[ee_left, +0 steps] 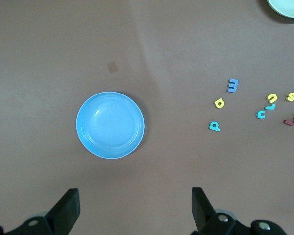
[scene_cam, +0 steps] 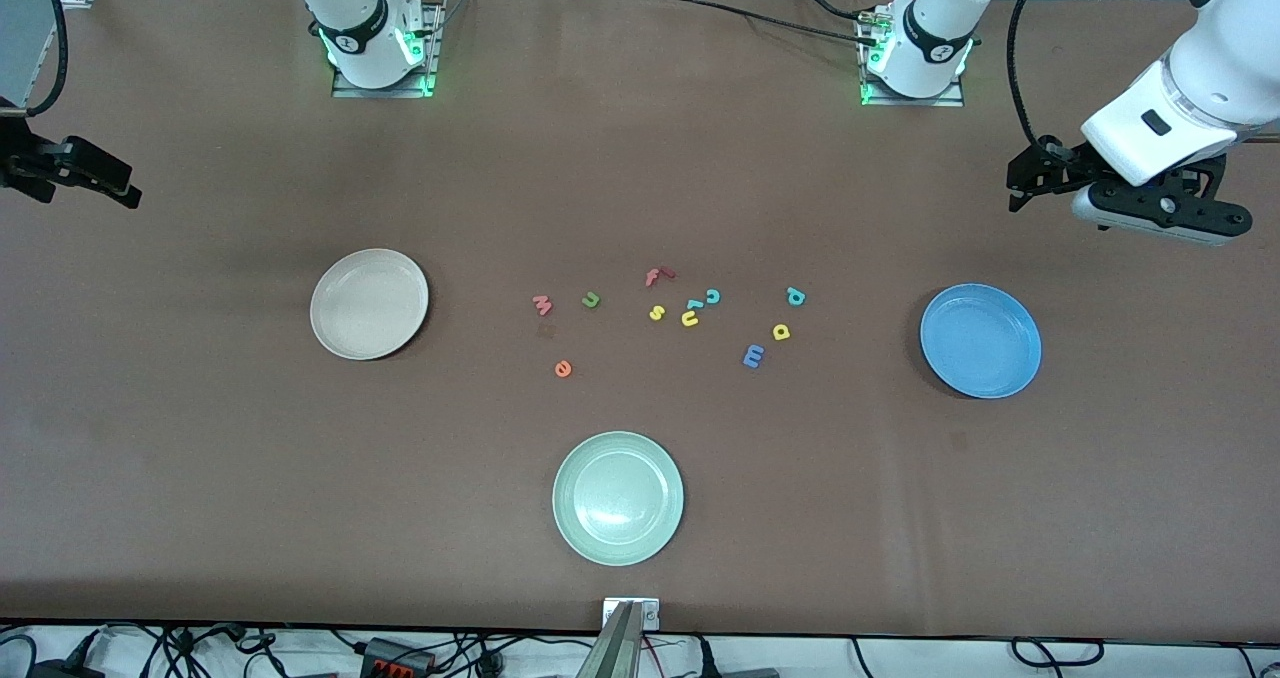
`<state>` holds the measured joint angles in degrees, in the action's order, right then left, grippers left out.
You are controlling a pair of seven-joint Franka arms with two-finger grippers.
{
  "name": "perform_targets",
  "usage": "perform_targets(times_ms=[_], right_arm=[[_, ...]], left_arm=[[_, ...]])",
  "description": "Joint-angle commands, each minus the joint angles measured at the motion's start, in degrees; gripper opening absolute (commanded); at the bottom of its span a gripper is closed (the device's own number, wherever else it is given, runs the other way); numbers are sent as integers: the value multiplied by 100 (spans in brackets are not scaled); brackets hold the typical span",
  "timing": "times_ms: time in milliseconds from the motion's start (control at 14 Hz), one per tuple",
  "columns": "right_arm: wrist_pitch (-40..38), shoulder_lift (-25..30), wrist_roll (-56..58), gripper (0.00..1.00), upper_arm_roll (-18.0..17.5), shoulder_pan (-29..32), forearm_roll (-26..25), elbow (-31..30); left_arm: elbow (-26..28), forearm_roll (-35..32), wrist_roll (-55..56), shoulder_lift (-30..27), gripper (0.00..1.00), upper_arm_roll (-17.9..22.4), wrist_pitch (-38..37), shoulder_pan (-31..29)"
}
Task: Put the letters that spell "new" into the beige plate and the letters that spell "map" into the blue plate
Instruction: 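Reach the right gripper down toward the pink letter w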
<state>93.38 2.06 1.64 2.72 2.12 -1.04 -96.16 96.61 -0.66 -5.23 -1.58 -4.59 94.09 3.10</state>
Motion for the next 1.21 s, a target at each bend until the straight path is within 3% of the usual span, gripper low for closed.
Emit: perform_targets(times_ms=[0,1139], right_arm=[[22,84,21,100,-44,69,-81,-113],[22,23,91,100,-61,25,-81,-70]], left_arm=[[-195,48,22,97,100,-16,-145,-3],[-195,57,30,88,100,-16,-145,-3]])
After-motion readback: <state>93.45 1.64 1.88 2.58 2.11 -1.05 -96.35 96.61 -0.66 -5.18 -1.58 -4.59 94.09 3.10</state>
